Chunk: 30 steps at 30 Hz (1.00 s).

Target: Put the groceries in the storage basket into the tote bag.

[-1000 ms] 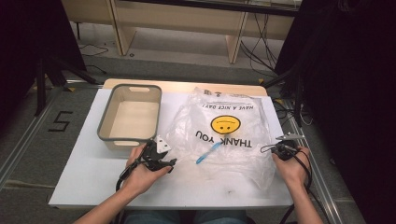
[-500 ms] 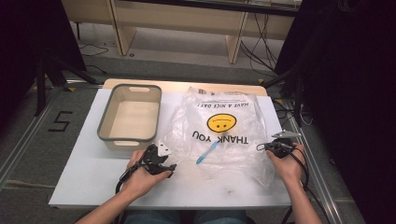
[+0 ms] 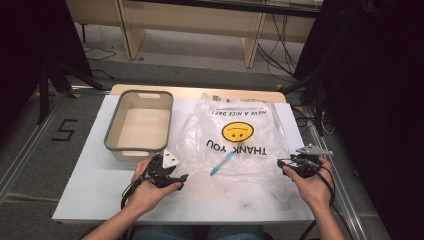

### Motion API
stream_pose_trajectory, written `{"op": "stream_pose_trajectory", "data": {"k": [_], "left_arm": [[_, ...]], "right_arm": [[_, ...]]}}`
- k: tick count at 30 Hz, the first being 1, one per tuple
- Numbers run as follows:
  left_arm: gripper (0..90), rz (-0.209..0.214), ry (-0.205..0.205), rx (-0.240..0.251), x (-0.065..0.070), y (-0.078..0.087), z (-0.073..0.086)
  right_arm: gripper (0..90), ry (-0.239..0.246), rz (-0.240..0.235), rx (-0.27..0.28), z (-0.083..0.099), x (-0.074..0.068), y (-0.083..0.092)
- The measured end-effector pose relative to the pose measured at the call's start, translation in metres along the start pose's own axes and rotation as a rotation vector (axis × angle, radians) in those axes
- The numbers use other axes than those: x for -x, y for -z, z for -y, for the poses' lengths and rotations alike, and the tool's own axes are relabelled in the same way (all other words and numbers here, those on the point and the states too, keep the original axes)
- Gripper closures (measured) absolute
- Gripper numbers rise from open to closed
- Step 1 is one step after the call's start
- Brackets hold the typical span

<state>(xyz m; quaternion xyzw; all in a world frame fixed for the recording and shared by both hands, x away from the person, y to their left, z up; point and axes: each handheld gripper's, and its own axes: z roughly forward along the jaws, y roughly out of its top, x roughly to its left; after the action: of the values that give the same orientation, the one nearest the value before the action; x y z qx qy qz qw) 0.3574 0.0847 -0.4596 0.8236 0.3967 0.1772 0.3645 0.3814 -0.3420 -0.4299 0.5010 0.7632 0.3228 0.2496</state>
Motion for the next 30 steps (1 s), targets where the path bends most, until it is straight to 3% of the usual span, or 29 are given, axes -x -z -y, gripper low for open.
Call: {"op": "stream_pose_trajectory", "data": {"k": [7,11,18,30], "left_arm": [[36.4,0.004,0.006,-0.004,-0.002,0.001,0.004],[33.9,0.014,-0.002,-0.014,-0.003,0.001,0.005],[31.4,0.034,0.004,-0.015,-0.005,0.001,0.009],[31.1,0.026,-0.012,-0.017,-0.005,0.001,0.010]], "right_arm": [[38.7,0.016,-0.095,0.001,0.012,-0.011,0.005],[38.5,0.026,-0.118,-0.010,0.017,-0.014,0.004],[37.4,0.021,-0.126,-0.003,0.022,-0.016,0.006],[38.1,0.013,-0.122,-0.003,0.028,-0.018,0.008]]}}
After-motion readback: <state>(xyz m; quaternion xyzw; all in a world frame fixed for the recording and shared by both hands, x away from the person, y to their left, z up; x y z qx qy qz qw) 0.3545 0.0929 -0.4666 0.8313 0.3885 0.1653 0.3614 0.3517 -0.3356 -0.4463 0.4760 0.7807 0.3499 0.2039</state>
